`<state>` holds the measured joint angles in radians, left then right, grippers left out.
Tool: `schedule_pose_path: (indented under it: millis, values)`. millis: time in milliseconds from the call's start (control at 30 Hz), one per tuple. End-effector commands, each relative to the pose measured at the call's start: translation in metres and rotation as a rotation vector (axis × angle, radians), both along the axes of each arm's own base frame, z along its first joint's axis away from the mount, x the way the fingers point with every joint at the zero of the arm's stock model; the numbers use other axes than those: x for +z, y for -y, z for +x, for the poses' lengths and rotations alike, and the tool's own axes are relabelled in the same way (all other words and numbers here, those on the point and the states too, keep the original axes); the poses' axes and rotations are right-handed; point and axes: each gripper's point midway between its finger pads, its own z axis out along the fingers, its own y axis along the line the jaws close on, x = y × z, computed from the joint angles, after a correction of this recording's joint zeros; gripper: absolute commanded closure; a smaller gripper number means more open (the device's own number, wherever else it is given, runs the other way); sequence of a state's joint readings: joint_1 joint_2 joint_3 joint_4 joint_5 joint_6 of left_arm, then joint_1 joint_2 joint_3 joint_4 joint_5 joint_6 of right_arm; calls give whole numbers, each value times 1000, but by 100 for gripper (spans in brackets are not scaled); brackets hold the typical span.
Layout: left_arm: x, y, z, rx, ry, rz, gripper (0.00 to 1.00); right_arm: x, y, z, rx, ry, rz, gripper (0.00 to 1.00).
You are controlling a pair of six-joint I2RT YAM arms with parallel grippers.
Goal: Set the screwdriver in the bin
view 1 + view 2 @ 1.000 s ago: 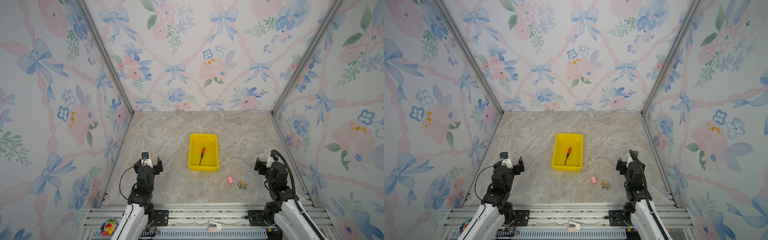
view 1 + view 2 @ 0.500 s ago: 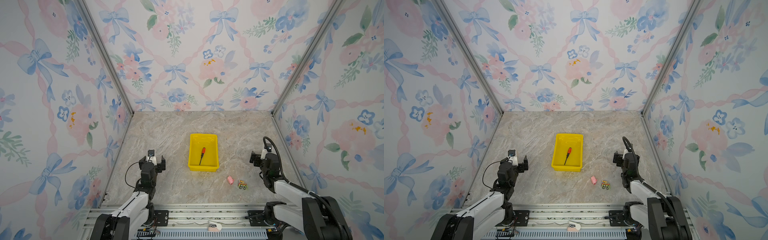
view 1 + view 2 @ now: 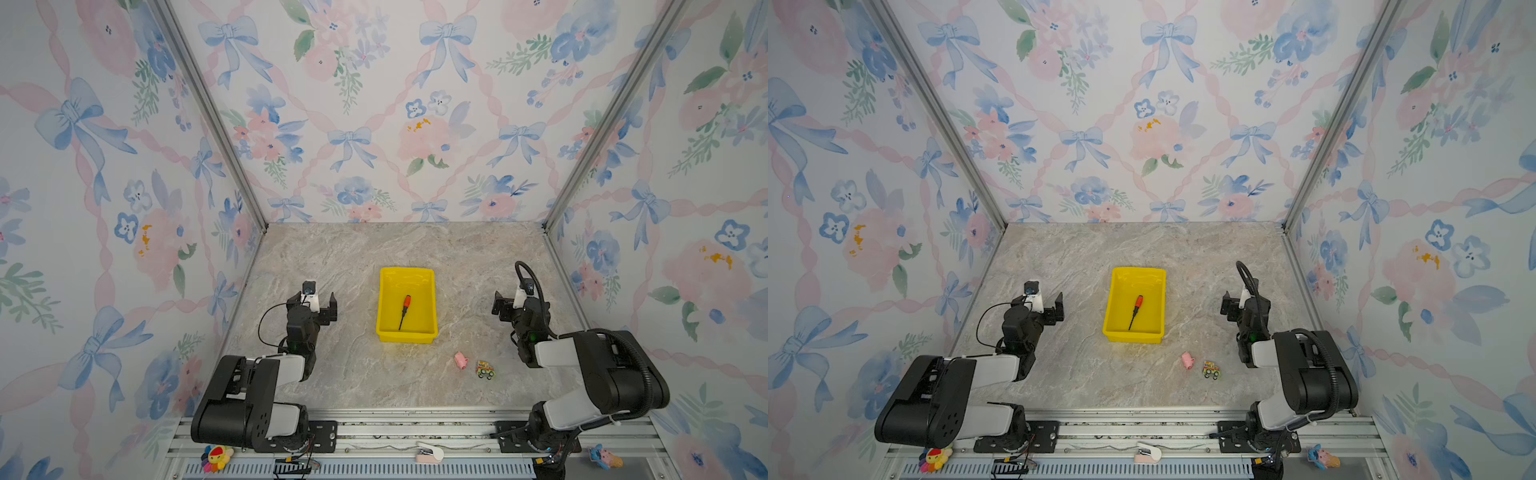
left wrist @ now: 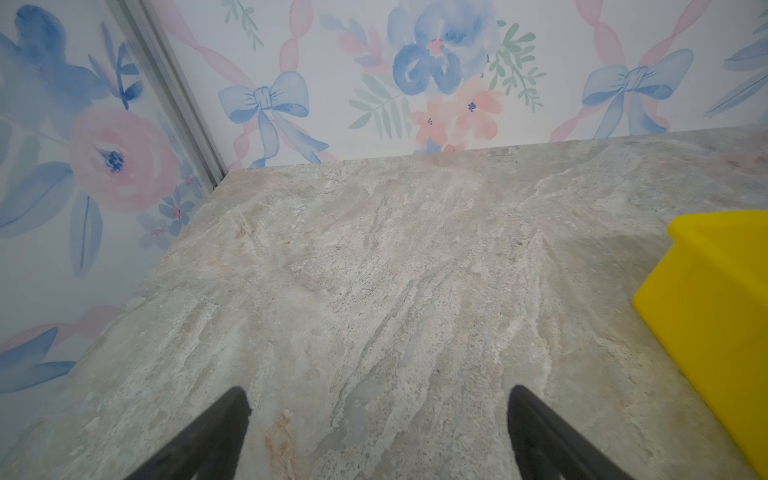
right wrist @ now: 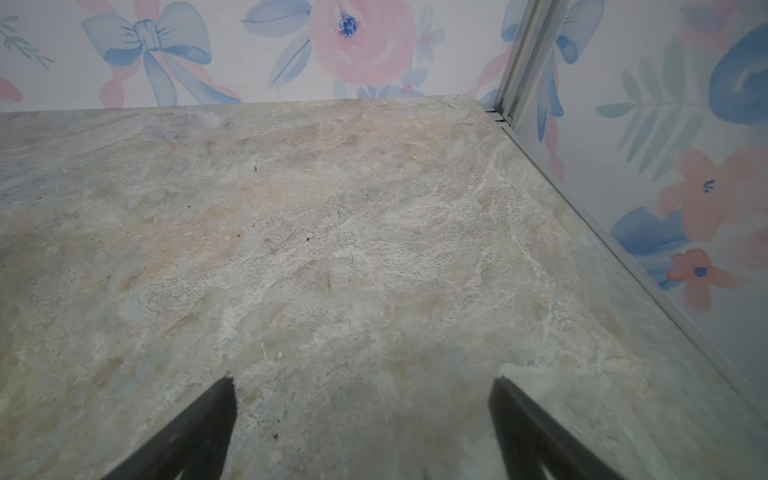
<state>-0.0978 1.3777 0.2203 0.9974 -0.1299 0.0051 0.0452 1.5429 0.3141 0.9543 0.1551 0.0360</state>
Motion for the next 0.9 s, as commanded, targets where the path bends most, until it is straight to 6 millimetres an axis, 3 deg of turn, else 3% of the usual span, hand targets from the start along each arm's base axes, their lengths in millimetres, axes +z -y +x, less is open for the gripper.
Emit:
schedule_pose_path:
  millis: [0, 100, 200, 867]
  values:
    - [6, 3, 9, -32, 48, 15, 2, 16, -1, 17, 19, 20, -1, 3]
    - [-8, -3, 15, -7, 24, 2, 3, 16, -3, 18, 16, 28, -18, 3]
    - [-8, -19, 17, 57, 40, -35, 2, 16, -4, 18, 15, 18, -29, 3]
    - [-8, -16, 17, 49, 39, -28, 3, 16, -5, 19, 14, 16, -32, 3]
